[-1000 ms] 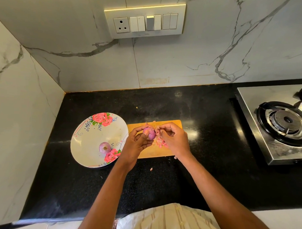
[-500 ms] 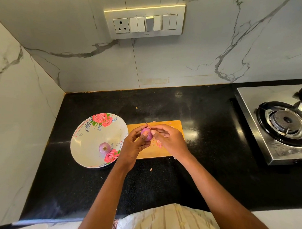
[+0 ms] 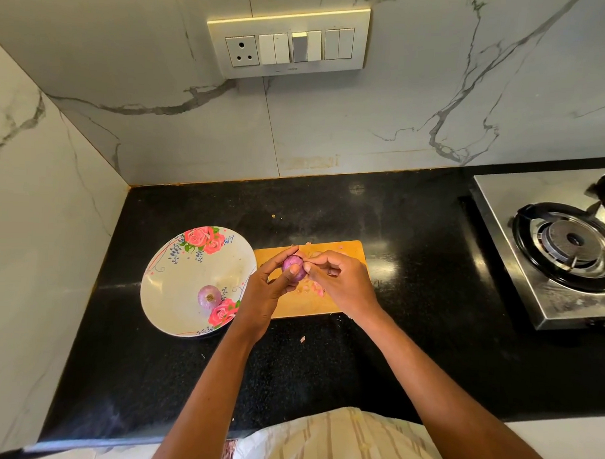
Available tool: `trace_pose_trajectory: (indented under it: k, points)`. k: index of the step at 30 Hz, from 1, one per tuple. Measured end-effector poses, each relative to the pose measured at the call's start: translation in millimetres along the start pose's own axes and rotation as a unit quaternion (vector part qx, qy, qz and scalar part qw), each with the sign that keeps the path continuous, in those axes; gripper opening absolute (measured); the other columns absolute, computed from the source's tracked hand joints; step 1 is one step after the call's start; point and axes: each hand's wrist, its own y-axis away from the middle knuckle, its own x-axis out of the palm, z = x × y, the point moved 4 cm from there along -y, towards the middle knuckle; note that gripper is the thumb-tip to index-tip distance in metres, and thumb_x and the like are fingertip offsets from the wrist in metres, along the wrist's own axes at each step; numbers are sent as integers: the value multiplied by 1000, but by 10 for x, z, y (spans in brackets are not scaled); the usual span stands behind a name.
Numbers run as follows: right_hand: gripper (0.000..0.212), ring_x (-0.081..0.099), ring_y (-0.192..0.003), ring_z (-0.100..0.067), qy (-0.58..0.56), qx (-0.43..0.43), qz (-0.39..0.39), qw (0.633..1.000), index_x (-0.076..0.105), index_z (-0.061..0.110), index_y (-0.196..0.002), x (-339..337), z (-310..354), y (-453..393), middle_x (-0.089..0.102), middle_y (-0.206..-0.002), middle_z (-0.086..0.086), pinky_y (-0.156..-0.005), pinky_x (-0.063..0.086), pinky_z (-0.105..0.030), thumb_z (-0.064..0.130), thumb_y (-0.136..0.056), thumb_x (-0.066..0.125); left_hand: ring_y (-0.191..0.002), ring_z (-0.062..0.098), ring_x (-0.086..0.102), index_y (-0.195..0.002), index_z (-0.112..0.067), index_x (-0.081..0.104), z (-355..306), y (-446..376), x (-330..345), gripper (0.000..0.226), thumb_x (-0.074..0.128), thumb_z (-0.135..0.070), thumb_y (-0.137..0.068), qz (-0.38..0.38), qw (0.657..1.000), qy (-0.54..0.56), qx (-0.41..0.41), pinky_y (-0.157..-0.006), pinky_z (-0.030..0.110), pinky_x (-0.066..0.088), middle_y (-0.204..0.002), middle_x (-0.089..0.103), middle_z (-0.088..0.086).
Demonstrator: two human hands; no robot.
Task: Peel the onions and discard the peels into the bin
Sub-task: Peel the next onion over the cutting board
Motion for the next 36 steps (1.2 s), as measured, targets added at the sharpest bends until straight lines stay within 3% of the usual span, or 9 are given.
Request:
trace_pose_trajectory:
  k: [6,9,12,18,22,26,31,36]
  points:
    - [8,71,-88,-6,-13,17,-21,1000,75,15,-99,0,-61,-13,74,-93,7,-82,59,-25,10,-94,71,-117,15,65,-128,-40,66,-13,13,-3,37,65,-37,-91,5,1000,19,-3,-88,29,57,-131,66,-9]
    - [20,73,-98,-10,-75,38,-12,996,72,20,-107,21,-39,-5,75,-103,3,-84,62,-32,4,-96,67,-116,16,65,-128,-40,66,-33,0,-5,38,65,-36,-91,1,1000,20,-2,-89,29,57,-131,66,-8]
    - [19,72,-105,-16,-123,50,-11,991,71,20,-112,10,-26,-3,74,-111,-2,-85,62,-39,10,-97,67,-117,17,65,-128,-40,66,-43,-12,-4,38,65,-38,-89,-2,1000,23,0,-88,28,57,-131,65,-7]
    - [20,72,-101,-7,-87,36,13,995,72,28,-108,-10,31,14,75,-107,10,-86,60,-26,17,-91,76,-117,16,65,-130,-39,65,-7,-19,-4,41,67,-38,-90,7,1000,12,1,-86,27,57,-134,65,-8]
    - [14,71,-98,-5,-47,11,3,999,77,17,-103,-38,29,5,76,-102,10,-86,56,-21,15,-89,77,-115,14,66,-131,-29,64,3,-23,-13,43,71,-32,-89,0,1000,9,4,-84,27,58,-128,67,-8]
    - [14,70,-89,-2,-35,-6,-13,999,76,23,-96,-92,73,12,73,-91,18,-80,54,-14,11,-89,77,-116,19,65,-124,-20,64,8,-29,-38,43,75,-31,-84,-7,1000,23,3,-83,28,58,-122,69,-3]
    - [14,71,-96,-5,-57,11,-1,998,74,27,-100,-65,45,15,73,-98,18,-84,57,-21,16,-91,76,-116,20,66,-129,-22,63,36,-17,-39,50,74,-35,-83,7,1000,29,-1,-90,31,57,-124,70,0]
    - [20,71,-100,-7,-74,24,15,997,75,21,-110,-25,22,4,74,-107,10,-85,59,-25,20,-91,77,-119,12,64,-137,-26,59,61,-5,-45,53,73,-35,-87,18,1000,-3,3,-98,34,55,-129,68,-7]
